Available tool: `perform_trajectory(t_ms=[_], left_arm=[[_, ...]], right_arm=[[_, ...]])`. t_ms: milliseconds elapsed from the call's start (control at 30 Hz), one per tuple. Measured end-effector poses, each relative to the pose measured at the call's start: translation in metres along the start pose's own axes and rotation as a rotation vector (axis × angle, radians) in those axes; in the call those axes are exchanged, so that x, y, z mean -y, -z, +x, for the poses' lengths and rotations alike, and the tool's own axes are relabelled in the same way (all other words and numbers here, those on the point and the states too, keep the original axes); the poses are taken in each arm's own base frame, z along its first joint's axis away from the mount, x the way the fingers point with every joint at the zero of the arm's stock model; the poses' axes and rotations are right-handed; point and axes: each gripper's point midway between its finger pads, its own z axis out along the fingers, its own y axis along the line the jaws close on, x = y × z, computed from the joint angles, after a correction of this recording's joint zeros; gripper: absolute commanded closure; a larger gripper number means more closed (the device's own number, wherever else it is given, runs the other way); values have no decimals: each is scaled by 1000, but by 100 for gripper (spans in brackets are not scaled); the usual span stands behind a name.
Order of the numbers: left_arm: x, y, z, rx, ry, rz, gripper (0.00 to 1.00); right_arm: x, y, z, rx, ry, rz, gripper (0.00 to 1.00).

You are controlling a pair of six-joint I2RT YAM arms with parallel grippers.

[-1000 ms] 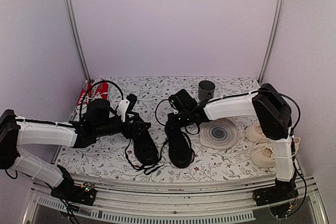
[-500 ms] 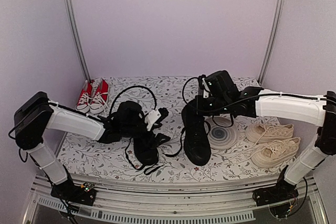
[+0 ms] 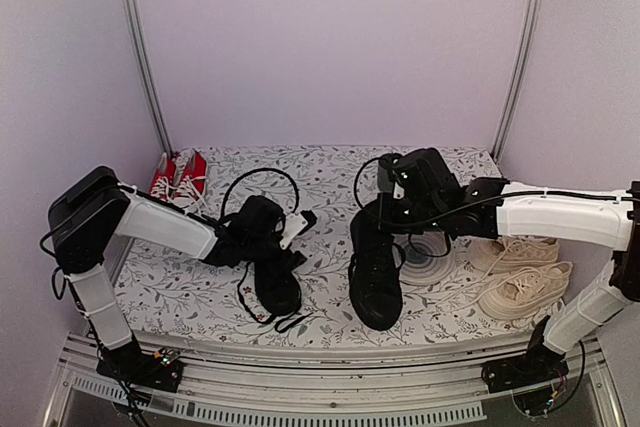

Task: Tie the shoes
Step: Pick up the shoelace.

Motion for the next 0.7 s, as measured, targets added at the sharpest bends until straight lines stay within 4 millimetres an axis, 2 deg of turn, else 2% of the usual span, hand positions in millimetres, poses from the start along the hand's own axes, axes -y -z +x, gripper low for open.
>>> perform_trajectory(t_ms=[167,233,300,367,433,533,567,633,700], left_arm=[[-32,5,2,6,62,-78,33],[-34,12,1,23,54,-80,31],[-28,28,-2,66,24,-63,31],[-13,52,-11,150,-12,-11,30],[13,83,-27,282,-67,82,28],[55,129,-48,503,-167,249,20],[66,139,-49,559,-196,291,17],[83,146,-45,611,-241,363,14],[94,138,-42,601,-271,414,13]], right_arm=[[-10,-20,16,3,-8,1,100],[-9,-32,21,6,-6,18,100],[-4,-47,25,11,4,38,100],[1,-62,28,-3,27,54,100],[3,-69,27,-15,42,37,100],[1,-65,9,6,57,-12,100],[-3,-59,1,24,62,-40,100],[-11,-43,-17,67,71,-89,100],[-24,-21,-33,113,72,-150,100]])
